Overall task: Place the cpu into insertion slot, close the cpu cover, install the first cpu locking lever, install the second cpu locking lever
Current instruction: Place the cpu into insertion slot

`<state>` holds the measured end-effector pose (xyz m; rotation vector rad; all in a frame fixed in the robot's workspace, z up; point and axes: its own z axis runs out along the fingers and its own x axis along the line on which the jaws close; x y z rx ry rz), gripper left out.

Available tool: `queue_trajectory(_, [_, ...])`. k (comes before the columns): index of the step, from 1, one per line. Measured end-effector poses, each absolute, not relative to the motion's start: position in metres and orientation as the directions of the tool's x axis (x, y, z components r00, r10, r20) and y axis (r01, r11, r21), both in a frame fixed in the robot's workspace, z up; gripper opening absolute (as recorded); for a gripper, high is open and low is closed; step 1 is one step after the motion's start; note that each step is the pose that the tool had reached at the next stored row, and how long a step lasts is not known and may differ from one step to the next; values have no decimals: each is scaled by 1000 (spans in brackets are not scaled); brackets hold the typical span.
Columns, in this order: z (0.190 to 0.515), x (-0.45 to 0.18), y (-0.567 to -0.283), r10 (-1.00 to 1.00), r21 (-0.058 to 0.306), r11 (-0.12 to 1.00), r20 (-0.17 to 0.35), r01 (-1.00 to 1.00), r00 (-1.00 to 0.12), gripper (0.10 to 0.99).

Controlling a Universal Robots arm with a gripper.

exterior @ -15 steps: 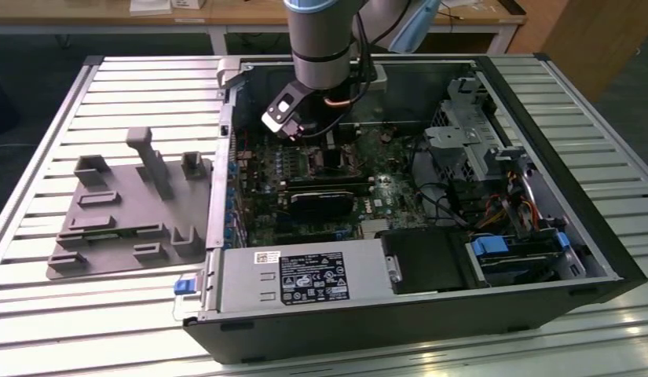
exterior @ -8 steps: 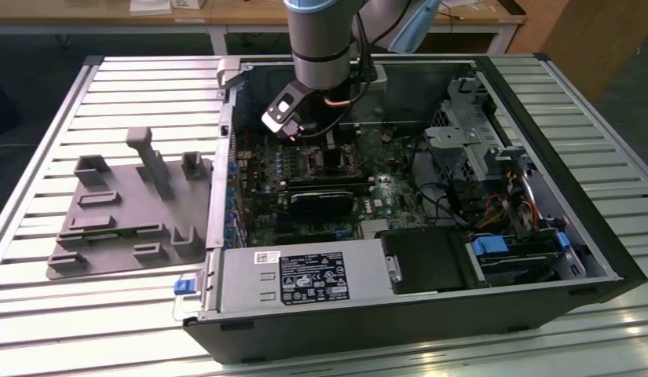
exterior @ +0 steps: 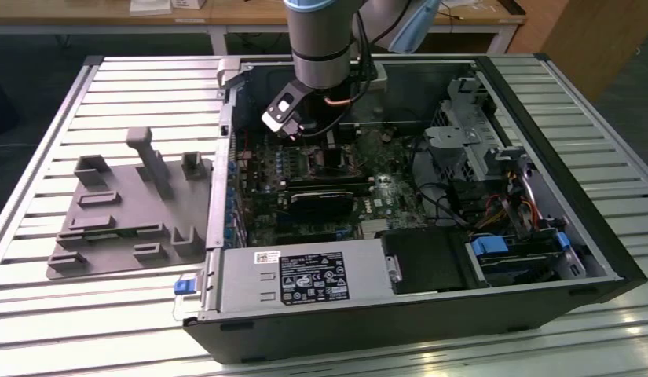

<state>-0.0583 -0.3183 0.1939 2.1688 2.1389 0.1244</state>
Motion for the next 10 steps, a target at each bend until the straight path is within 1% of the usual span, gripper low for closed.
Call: queue_trajectory(10, [193, -58, -318, 1000, 123, -13, -7, 992, 14, 537])
